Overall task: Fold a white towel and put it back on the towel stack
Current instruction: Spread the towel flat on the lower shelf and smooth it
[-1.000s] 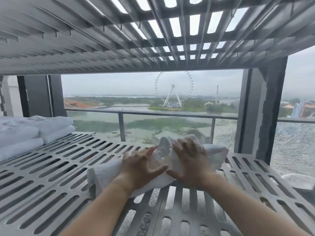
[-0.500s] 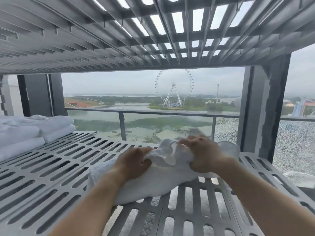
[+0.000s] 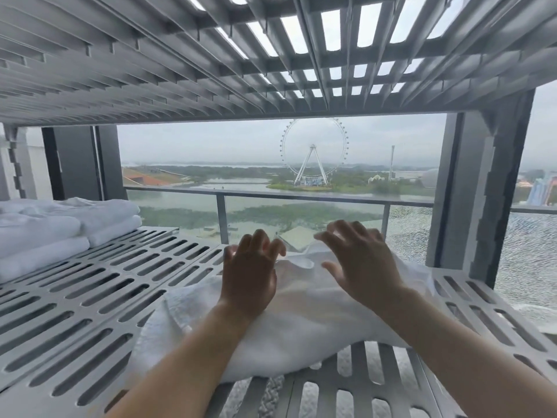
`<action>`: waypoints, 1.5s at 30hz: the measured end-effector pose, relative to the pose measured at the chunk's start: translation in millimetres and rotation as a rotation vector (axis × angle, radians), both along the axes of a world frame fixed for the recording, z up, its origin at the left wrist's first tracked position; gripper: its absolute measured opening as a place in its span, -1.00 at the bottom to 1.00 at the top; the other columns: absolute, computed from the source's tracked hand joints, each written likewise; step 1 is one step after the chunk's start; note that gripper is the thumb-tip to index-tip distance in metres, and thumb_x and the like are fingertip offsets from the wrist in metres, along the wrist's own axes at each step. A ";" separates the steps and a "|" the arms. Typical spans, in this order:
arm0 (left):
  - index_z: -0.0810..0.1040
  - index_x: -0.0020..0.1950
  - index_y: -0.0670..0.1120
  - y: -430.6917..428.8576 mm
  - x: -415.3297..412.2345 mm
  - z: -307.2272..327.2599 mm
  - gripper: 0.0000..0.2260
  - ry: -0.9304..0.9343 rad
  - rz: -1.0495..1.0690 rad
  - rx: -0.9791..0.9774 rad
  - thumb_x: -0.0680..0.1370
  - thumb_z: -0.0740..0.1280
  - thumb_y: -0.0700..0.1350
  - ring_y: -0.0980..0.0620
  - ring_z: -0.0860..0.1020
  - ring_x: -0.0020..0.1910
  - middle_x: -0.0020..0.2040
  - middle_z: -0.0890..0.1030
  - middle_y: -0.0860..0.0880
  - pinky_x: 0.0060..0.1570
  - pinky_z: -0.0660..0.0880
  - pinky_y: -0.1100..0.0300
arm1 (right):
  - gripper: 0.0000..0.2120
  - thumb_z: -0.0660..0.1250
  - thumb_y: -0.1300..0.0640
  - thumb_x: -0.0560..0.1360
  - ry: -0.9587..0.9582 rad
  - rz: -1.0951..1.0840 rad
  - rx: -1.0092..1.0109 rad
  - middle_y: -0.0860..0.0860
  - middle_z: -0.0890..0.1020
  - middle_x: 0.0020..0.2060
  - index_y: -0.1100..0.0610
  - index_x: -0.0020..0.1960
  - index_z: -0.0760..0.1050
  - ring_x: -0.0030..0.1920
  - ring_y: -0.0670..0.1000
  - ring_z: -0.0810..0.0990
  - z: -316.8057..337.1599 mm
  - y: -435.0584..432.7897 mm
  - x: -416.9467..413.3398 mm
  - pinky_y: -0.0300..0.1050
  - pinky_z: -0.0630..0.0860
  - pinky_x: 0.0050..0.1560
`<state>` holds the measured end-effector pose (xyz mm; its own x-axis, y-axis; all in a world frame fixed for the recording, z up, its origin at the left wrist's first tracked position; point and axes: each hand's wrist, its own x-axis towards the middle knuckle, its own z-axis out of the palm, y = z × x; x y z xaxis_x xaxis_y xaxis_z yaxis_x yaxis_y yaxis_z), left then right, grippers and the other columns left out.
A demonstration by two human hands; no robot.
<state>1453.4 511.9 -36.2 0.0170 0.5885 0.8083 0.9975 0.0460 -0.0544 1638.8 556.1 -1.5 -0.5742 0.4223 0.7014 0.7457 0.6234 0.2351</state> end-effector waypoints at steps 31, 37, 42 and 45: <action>0.33 0.29 0.32 2.6 -7.4 -21.1 -0.69 -0.108 -0.183 -0.747 0.60 -0.03 0.11 0.14 -0.11 0.50 0.51 0.08 0.19 0.09 -0.65 -0.19 | -0.76 0.25 -0.09 0.45 -0.081 0.024 -0.698 -0.06 0.59 0.07 -0.11 0.10 0.51 0.09 0.00 0.52 -16.8 13.8 -1.3 -0.13 0.42 0.10; 0.47 0.19 0.24 1.8 -1.0 -20.2 -0.77 -0.084 -0.258 -0.602 0.58 0.15 0.03 0.16 0.19 0.43 0.38 0.35 0.20 0.25 -0.41 -0.10 | -0.49 0.19 -0.13 0.52 -0.212 0.098 -1.085 -0.05 0.12 0.49 -0.12 0.44 0.19 0.45 0.01 0.15 -47.1 39.0 -0.7 -0.06 0.06 0.40; 0.47 0.18 0.24 -0.6 2.0 -18.6 -0.64 -0.130 -0.299 -0.724 0.53 0.01 0.29 0.19 0.39 0.24 0.25 0.48 0.29 0.25 0.02 -0.02 | -0.40 0.32 -0.13 0.40 -0.161 0.080 -1.097 -0.10 0.27 0.44 -0.18 0.40 0.23 0.39 -0.01 0.28 -48.4 42.0 0.9 -0.03 0.18 0.40; 0.34 0.32 0.27 -3.1 -1.0 -19.2 -0.34 -0.142 -0.310 -0.826 0.33 -0.06 0.53 0.25 0.26 0.35 0.36 0.34 0.33 0.33 -0.07 -0.10 | -0.42 0.38 -0.06 0.37 -0.160 0.069 -1.038 -0.07 0.37 0.37 -0.18 0.36 0.30 0.34 -0.01 0.35 -45.7 40.9 2.1 -0.08 0.25 0.35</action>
<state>1452.3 508.8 -55.5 0.2038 0.9697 0.1348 0.9584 -0.2257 0.1744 1640.9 597.1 -47.2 -0.6737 0.7354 -0.0724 0.7086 0.6151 -0.3458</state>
